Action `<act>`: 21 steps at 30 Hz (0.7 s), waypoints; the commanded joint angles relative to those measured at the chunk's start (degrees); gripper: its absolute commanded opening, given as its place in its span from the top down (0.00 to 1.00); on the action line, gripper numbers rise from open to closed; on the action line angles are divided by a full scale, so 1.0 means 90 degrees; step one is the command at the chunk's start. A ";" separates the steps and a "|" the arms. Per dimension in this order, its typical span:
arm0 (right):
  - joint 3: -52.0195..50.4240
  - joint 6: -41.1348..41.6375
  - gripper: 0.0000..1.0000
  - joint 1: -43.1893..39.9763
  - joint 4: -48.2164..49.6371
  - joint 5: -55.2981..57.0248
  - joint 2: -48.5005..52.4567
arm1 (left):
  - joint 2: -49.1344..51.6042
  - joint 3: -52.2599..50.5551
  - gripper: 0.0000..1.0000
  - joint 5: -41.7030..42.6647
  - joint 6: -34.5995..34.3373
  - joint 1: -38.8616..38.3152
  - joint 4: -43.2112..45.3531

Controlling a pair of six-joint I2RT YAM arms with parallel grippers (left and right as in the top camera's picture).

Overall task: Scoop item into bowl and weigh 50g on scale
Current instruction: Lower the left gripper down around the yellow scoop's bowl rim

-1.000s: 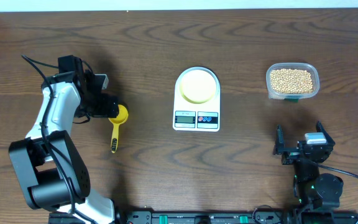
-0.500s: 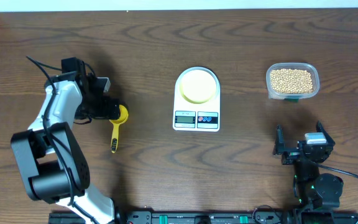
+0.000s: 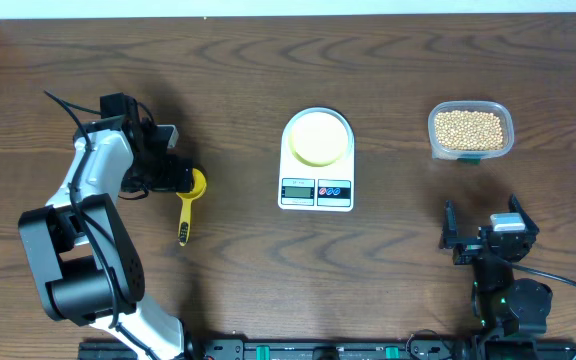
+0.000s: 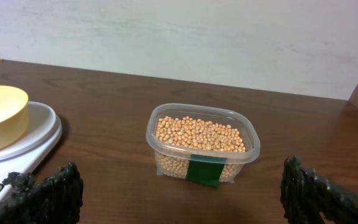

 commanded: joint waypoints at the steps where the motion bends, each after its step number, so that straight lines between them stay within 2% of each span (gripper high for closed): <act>1: -0.0010 -0.0019 0.01 -0.0049 -0.0029 0.0075 -0.0041 | 0.0049 -0.0068 0.08 -0.0061 0.0104 0.0032 -0.0005; 21: -0.0010 -0.0019 0.01 -0.0049 -0.0029 0.0075 -0.0041 | 0.0124 -0.0068 0.09 -0.0061 0.0102 0.0032 0.0036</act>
